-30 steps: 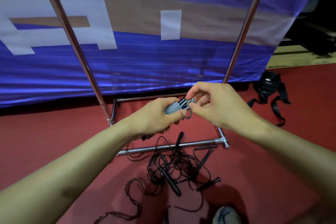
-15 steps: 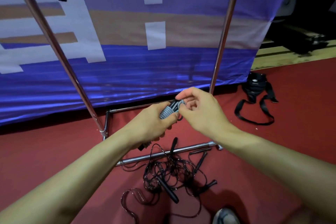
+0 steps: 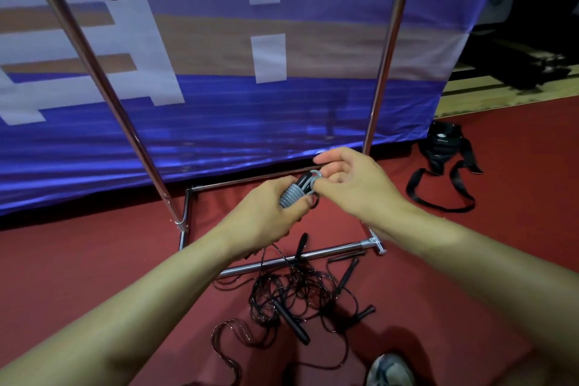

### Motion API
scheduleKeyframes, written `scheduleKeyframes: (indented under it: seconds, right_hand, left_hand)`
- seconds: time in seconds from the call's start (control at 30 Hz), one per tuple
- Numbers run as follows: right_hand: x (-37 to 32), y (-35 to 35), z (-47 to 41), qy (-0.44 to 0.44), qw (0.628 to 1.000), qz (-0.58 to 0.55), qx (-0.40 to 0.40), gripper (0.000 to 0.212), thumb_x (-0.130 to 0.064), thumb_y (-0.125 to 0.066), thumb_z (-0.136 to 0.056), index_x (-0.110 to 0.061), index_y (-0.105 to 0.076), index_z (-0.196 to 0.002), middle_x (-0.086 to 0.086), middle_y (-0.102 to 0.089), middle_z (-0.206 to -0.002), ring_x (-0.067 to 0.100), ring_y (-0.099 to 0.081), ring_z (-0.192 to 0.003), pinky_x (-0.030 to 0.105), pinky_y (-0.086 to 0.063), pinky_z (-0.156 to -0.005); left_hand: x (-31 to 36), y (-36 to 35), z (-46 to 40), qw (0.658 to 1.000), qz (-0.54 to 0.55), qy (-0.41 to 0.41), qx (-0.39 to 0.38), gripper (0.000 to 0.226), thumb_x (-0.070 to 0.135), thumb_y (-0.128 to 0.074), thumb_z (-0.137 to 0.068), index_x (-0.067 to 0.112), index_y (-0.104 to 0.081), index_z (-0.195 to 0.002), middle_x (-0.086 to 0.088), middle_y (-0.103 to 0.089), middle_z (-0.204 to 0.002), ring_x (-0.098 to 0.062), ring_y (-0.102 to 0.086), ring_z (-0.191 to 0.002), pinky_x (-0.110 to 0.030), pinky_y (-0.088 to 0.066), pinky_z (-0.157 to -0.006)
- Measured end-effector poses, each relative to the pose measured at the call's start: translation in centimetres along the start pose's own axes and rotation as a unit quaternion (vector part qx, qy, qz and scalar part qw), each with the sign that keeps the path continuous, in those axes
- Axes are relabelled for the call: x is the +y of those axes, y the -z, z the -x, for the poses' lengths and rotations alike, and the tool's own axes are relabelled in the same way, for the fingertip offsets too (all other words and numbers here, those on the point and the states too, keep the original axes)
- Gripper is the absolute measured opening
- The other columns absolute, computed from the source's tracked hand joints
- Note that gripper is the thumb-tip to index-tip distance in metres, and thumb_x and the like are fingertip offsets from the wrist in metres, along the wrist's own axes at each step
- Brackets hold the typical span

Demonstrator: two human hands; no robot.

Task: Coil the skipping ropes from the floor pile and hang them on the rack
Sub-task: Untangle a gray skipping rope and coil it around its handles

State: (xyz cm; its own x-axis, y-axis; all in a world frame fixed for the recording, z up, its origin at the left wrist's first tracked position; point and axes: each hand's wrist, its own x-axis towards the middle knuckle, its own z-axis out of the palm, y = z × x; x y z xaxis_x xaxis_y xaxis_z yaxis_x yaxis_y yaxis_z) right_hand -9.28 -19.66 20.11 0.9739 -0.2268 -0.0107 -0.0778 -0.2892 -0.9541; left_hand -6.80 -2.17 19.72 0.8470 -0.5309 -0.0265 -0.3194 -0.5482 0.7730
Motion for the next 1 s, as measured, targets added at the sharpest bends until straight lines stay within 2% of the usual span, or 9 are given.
scheduleKeyframes:
  seconds: [0.07, 0.17, 0.3, 0.4, 0.53, 0.7, 0.77, 0.87, 1.0]
  right_hand:
    - [0.0, -0.1, 0.1, -0.038, 0.994, -0.095, -0.025, 0.025, -0.005, -0.075, -0.083, -0.017, -0.069, -0.104, 0.002, -0.072, -0.091, 0.015, -0.068, -0.084, 0.039, -0.060, -0.088]
    - [-0.2, 0.5, 0.5, -0.029, 0.989, -0.130, -0.065, 0.022, 0.002, -0.070, -0.090, -0.015, -0.068, -0.104, 0.008, -0.071, -0.096, 0.021, -0.070, -0.087, 0.030, -0.059, -0.085]
    - [-0.2, 1.2, 0.3, 0.095, 0.989, 0.097, -0.054, 0.018, -0.011, -0.075, -0.086, -0.029, -0.072, -0.088, 0.000, -0.072, -0.087, 0.030, -0.073, -0.083, 0.041, -0.057, -0.078]
    - [-0.4, 1.5, 0.1, 0.140, 0.973, 0.171, -0.063, 0.013, -0.021, -0.078, -0.087, -0.031, -0.072, -0.090, -0.005, -0.070, -0.084, 0.015, -0.073, -0.073, 0.026, -0.052, -0.068]
    - [-0.5, 2.1, -0.3, 0.238, 0.929, 0.272, -0.073, 0.009, -0.023, -0.075, -0.090, -0.025, -0.067, -0.093, -0.010, -0.060, -0.092, 0.003, -0.069, -0.070, 0.015, -0.048, -0.070]
    - [-0.9, 2.6, -0.3, 0.363, 0.868, 0.332, -0.073, 0.007, -0.023, -0.064, -0.096, -0.019, -0.058, -0.098, -0.010, -0.049, -0.095, 0.009, -0.057, -0.075, 0.029, -0.050, -0.073]
    - [-1.9, 3.1, -0.6, 0.371, 0.875, 0.309, -0.040, 0.008, -0.019, -0.064, -0.095, -0.016, -0.057, -0.096, -0.010, -0.056, -0.088, 0.008, -0.059, -0.073, 0.027, -0.050, -0.071]
    - [-3.5, 4.3, -1.2, 0.315, 0.915, 0.253, -0.009, 0.009, -0.017, -0.065, -0.096, -0.015, -0.057, -0.098, -0.009, -0.068, -0.078, 0.005, -0.067, -0.066, 0.018, -0.048, -0.063]
    - [-5.1, 5.6, -2.1, 0.230, 0.960, 0.157, 0.016, 0.012, -0.012, -0.067, -0.095, -0.018, -0.058, -0.090, -0.004, -0.069, -0.068, 0.007, -0.072, -0.061, 0.026, -0.057, -0.065]
  left_hand:
    - [0.0, 0.3, -0.1, 1.000, 0.014, -0.004, -0.006, 0.020, 0.042, -0.062, -0.100, 0.022, -0.063, -0.095, 0.005, -0.060, -0.067, -0.009, -0.051, -0.049, -0.022, -0.043, -0.044]
    - [-0.1, 0.7, -0.2, 0.999, 0.028, 0.001, -0.020, 0.020, 0.043, -0.063, -0.099, 0.025, -0.063, -0.093, 0.008, -0.060, -0.066, -0.009, -0.054, -0.051, -0.022, -0.045, -0.046]
    - [-0.1, 0.8, -0.1, 1.000, 0.016, -0.001, -0.023, 0.019, 0.042, -0.062, -0.099, 0.025, -0.062, -0.091, 0.008, -0.061, -0.067, -0.008, -0.054, -0.051, -0.023, -0.046, -0.046]
    - [-0.1, 0.9, 0.1, 1.000, -0.008, -0.011, -0.020, 0.018, 0.040, -0.062, -0.100, 0.024, -0.062, -0.092, 0.007, -0.062, -0.069, -0.008, -0.052, -0.049, -0.022, -0.045, -0.046]
    - [-0.1, 1.1, 0.1, 0.999, -0.016, -0.010, -0.034, 0.019, 0.042, -0.061, -0.100, 0.024, -0.062, -0.093, 0.007, -0.062, -0.068, -0.007, -0.053, -0.048, -0.022, -0.045, -0.045]
    - [-0.2, 1.8, -0.3, 0.996, 0.031, 0.005, -0.079, 0.018, 0.041, -0.061, -0.101, 0.024, -0.063, -0.095, 0.006, -0.063, -0.069, -0.014, -0.056, -0.053, -0.030, -0.049, -0.049]
    - [-0.7, 1.7, -0.1, 0.992, 0.054, 0.015, -0.111, 0.016, 0.041, -0.060, -0.102, 0.026, -0.062, -0.097, 0.004, -0.062, -0.071, -0.017, -0.055, -0.055, -0.033, -0.049, -0.052]
    - [-0.8, 1.0, 0.1, 0.987, 0.109, 0.002, -0.115, 0.016, 0.039, -0.059, -0.103, 0.024, -0.062, -0.102, 0.002, -0.060, -0.072, -0.019, -0.052, -0.054, -0.033, -0.046, -0.053]
    - [0.0, 1.1, -0.4, 0.964, 0.256, 0.004, -0.074, 0.021, 0.038, -0.057, -0.104, 0.020, -0.065, -0.110, -0.005, -0.054, -0.076, -0.019, -0.046, -0.055, -0.030, -0.042, -0.054]
